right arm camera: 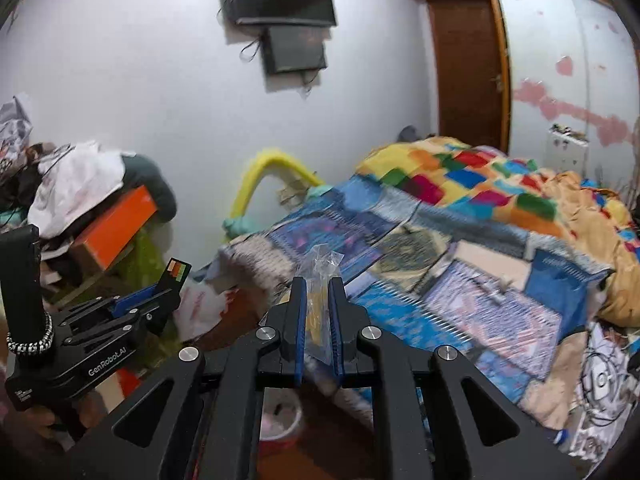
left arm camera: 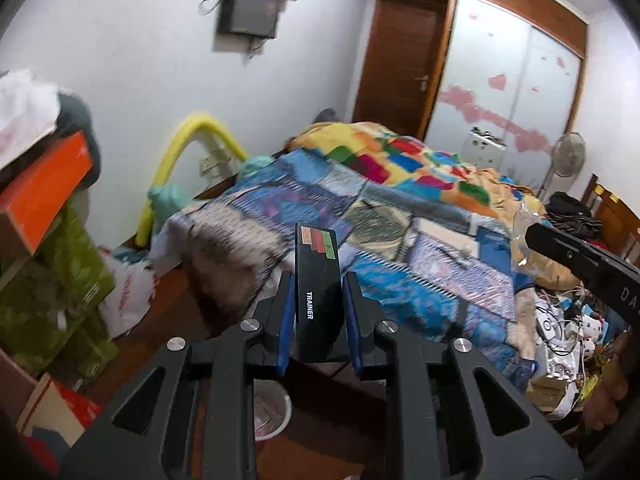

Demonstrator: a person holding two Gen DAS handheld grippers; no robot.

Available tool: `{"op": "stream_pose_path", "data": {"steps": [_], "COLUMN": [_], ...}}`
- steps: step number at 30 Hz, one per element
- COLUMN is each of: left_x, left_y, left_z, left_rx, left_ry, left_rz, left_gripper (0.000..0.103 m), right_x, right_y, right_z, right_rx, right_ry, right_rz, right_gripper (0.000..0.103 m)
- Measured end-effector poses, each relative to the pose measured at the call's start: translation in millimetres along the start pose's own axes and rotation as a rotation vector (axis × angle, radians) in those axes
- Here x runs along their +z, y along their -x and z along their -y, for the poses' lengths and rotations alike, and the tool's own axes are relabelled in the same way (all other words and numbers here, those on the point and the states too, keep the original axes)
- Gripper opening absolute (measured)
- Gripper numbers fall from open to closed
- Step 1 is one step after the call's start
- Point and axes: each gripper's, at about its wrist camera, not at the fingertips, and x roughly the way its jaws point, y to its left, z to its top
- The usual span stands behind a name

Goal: Collect trash
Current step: 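Carry the black box and plastic bag over the white bin with both tools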

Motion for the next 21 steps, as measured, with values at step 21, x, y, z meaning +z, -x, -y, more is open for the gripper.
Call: {"op": "stream_pose_path", "data": {"steps": [21], "left_x": [-97.0], "left_y": [-101.0], "left_z": [-141.8], "left_rx": [0.115], "left_ry": [0.199], "left_rz": [-0.329], "left_gripper": [0.022], "right_x": [-83.8], "right_y": [-166.6], "right_z": [-88.8], "right_rx": [0.121], "right_ry": [0.119], "right_rz": [-0.452], "right_gripper": [0.01]}}
